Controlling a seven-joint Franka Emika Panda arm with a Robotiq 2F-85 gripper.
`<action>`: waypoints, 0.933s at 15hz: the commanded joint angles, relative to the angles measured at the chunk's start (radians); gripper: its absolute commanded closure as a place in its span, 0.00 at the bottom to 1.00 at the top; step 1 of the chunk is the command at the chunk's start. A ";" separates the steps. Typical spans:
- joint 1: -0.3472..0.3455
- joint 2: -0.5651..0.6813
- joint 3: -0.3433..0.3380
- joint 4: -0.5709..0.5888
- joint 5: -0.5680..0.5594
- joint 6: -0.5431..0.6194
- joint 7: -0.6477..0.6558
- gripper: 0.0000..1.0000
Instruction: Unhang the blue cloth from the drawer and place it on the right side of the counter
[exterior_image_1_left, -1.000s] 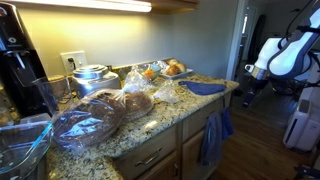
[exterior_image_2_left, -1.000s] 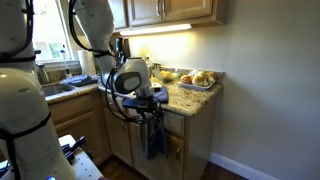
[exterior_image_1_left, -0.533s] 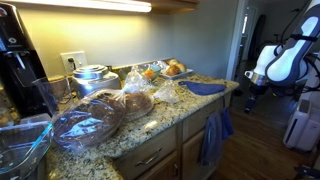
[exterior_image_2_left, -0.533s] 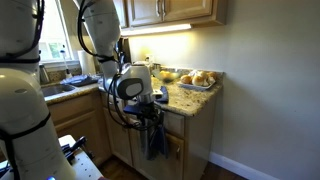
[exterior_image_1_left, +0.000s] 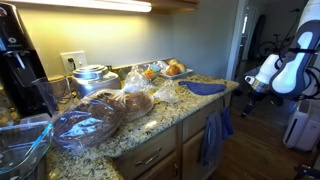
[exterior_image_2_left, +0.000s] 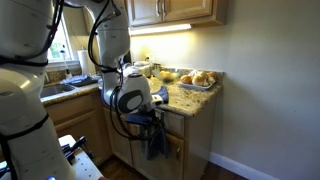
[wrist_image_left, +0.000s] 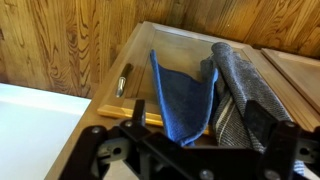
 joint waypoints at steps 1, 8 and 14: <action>-0.062 0.086 -0.008 0.008 -0.130 0.138 0.022 0.00; -0.039 0.084 -0.031 0.032 -0.158 0.086 0.039 0.00; -0.099 0.186 0.007 0.177 -0.214 0.081 0.053 0.00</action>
